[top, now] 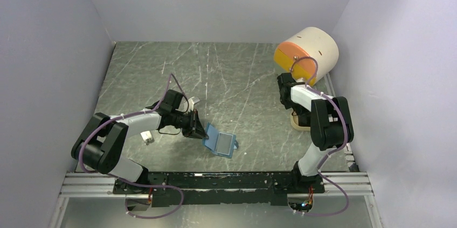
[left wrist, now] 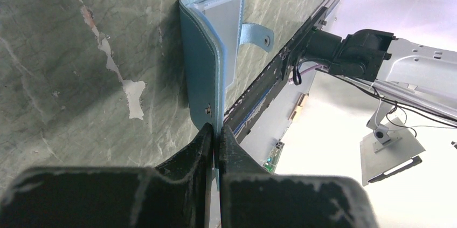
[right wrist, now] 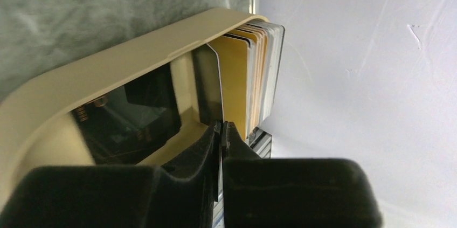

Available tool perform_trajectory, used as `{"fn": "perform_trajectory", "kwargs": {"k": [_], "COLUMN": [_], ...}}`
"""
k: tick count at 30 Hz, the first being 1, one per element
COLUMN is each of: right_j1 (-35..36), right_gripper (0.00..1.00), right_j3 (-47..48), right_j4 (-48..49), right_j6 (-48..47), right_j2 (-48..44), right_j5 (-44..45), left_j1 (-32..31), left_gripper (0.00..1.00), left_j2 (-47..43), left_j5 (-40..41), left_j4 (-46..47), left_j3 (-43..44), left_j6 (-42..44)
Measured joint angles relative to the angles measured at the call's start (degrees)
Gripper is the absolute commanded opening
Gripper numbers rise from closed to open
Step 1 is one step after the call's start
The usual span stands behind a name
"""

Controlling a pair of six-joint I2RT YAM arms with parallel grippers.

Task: Put the credit cards into the card holder
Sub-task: Pick up the credit card from the storage box.

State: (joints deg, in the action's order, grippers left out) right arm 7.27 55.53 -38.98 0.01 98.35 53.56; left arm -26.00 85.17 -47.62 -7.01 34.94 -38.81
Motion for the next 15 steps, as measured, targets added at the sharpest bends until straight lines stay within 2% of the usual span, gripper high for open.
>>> {"fn": "perform_trajectory", "kwargs": {"k": [15], "right_j1": [10.47], "right_gripper": [0.00], "right_j3": [9.09], "right_j4": [-13.20], "right_j6": [8.90], "right_j2": [1.60], "right_j5": [-2.16], "left_j1": [0.00], "left_gripper": [0.09], "left_j2": [0.00], "left_j5": [-0.20], "left_j4": [0.09], "left_j3": [-0.02], "left_j6": [0.00]}}
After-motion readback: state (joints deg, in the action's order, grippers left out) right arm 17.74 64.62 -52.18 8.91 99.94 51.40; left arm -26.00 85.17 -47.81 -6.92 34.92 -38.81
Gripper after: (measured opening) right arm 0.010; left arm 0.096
